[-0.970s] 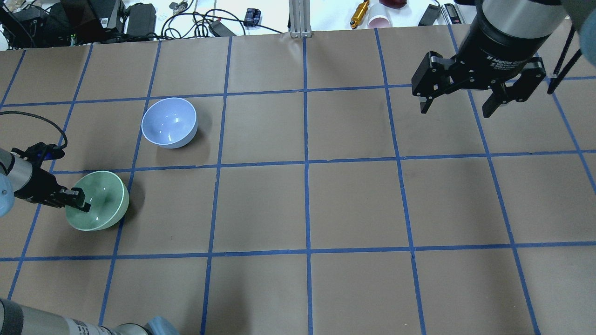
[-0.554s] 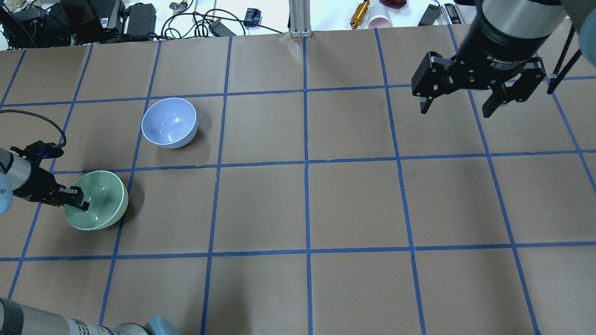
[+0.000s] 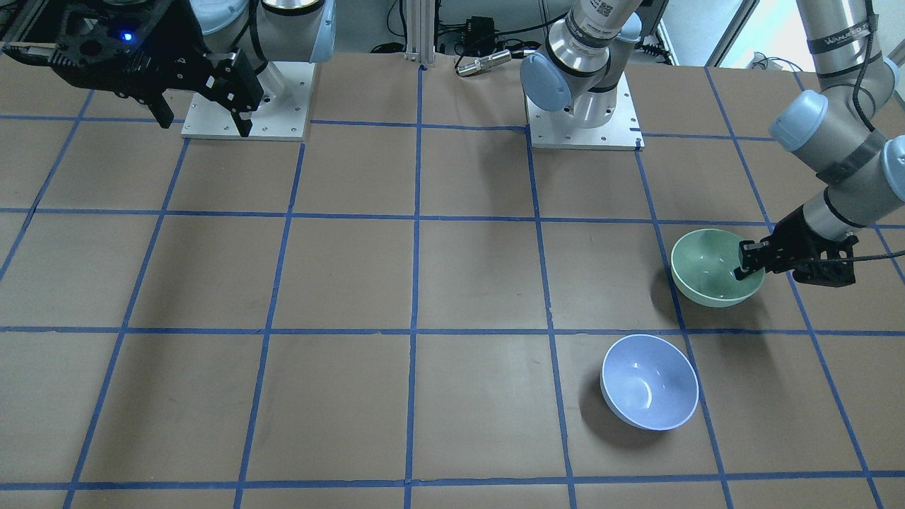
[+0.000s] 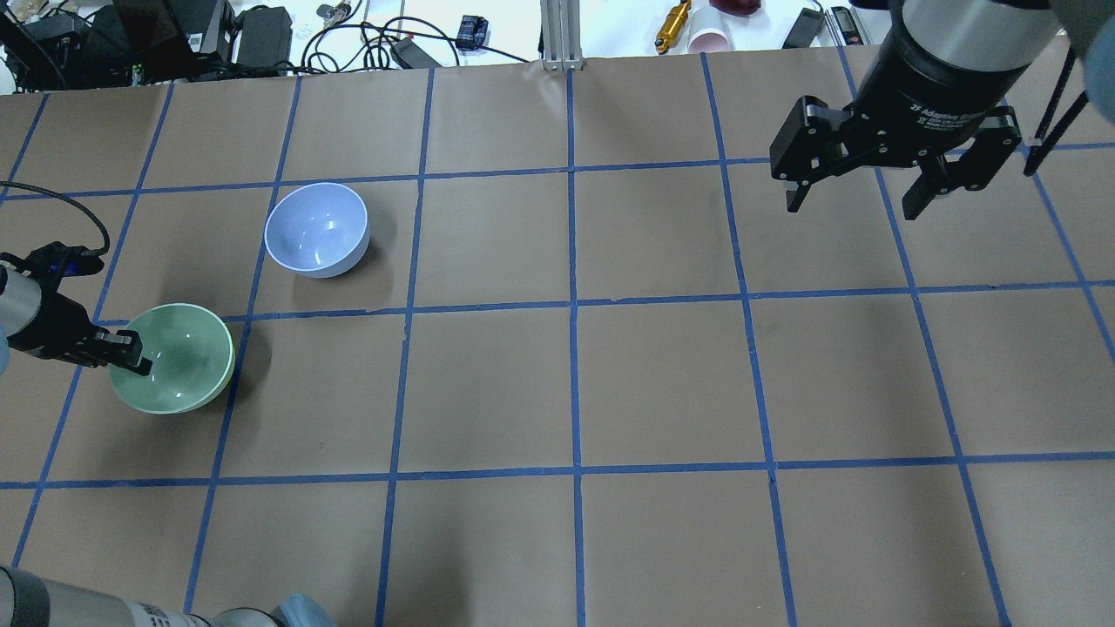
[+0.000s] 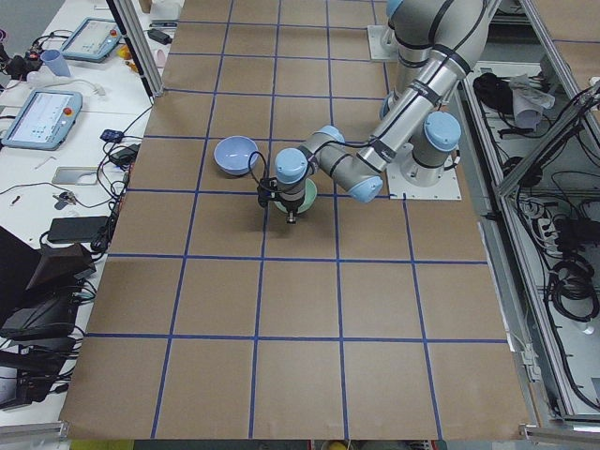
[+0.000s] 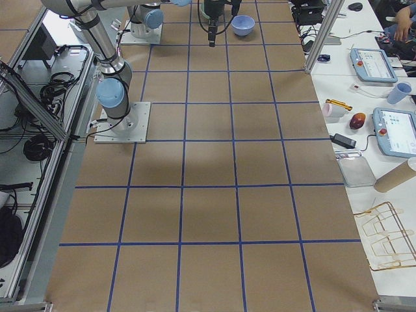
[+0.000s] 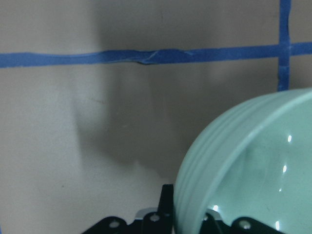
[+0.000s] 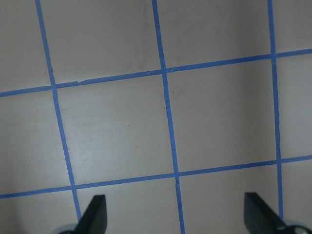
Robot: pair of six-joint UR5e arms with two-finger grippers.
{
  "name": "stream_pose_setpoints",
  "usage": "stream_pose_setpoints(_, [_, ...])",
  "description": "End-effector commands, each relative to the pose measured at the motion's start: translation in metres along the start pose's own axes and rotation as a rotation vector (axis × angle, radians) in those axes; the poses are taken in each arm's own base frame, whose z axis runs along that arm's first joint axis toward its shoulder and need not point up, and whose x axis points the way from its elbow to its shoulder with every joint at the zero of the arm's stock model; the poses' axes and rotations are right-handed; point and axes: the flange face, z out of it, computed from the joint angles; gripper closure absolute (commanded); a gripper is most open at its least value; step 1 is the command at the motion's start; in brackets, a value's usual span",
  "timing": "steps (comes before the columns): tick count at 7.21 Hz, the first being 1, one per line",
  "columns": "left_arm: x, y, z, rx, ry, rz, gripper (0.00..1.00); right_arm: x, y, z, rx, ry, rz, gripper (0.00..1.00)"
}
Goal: Stack green bowl on blue bowl
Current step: 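Lift the green bowl with the left gripper and carry it over the blue bowl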
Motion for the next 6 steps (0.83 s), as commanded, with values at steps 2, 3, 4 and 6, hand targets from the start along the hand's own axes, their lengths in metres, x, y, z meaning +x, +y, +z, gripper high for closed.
stream_pose_setpoints(2, [0.039,-0.047,-0.047,-0.013,0.0,-0.024,1.0,0.0,0.0,0.0,0.0,0.0,0.0,0.0])
stream_pose_setpoints(3, [0.049,-0.062,-0.054,-0.001,-0.01,-0.039,1.0,0.0,0.0,0.0,-0.001,0.0,0.0,0.0])
stream_pose_setpoints(4, [0.06,-0.08,-0.062,0.027,-0.004,-0.08,1.0,0.0,0.0,0.0,-0.001,0.0,0.0,0.0])
stream_pose_setpoints(6, [0.074,-0.104,-0.085,0.059,0.032,-0.124,1.0,0.0,0.0,0.001,-0.003,0.0,0.0,0.0])
